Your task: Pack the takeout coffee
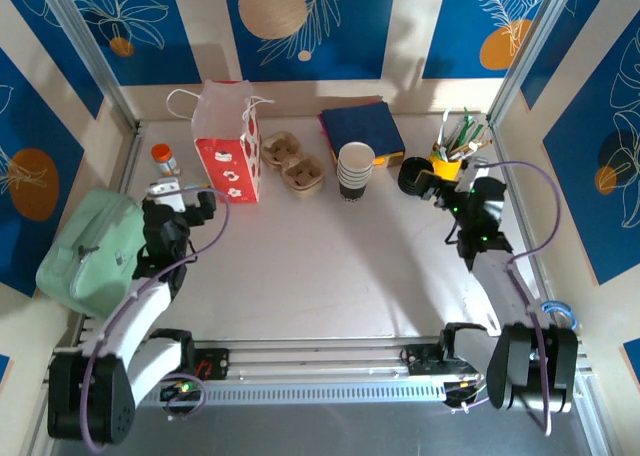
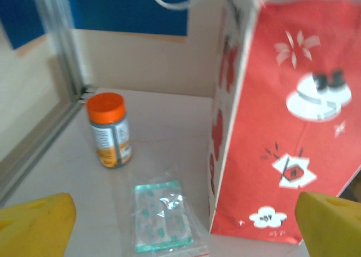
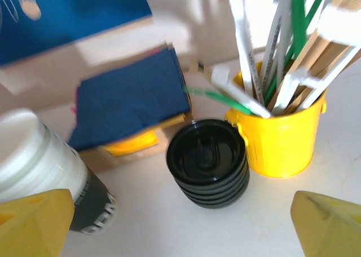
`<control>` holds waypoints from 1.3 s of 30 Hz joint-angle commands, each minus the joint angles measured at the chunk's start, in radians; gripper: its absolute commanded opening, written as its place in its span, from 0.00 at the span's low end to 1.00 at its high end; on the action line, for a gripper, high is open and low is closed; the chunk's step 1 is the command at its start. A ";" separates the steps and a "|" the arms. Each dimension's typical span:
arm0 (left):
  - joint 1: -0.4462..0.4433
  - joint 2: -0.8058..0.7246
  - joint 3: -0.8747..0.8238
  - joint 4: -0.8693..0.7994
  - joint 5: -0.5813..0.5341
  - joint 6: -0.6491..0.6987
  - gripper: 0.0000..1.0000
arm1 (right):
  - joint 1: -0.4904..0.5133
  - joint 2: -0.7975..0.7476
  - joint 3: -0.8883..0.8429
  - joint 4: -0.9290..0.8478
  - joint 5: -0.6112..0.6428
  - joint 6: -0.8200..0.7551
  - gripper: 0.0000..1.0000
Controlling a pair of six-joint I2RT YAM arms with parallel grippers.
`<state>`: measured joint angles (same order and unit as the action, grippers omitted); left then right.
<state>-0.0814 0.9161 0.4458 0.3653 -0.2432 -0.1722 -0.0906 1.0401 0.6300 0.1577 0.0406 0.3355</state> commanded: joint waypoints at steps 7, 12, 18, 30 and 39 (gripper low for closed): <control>0.000 -0.294 0.098 -0.618 -0.024 -0.406 0.99 | 0.041 -0.111 0.286 -0.674 -0.347 0.274 0.99; 0.000 -0.370 0.120 -0.706 0.203 -0.418 0.99 | 0.259 -0.015 0.479 -0.854 -0.106 0.298 0.99; 0.000 -0.364 0.056 -0.583 0.396 -0.450 0.99 | 0.526 0.250 0.771 -1.030 0.280 0.335 0.96; 0.000 -0.289 0.164 -0.620 0.499 -0.429 0.99 | 0.528 0.695 1.188 -1.188 0.358 0.334 0.76; 0.000 -0.311 0.209 -0.656 0.528 -0.438 0.99 | 0.503 0.823 1.277 -1.188 0.373 0.341 0.62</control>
<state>-0.0814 0.6216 0.6273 -0.2672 0.2565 -0.6052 0.4210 1.8320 1.8656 -0.9947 0.3889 0.6670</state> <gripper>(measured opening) 0.988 0.624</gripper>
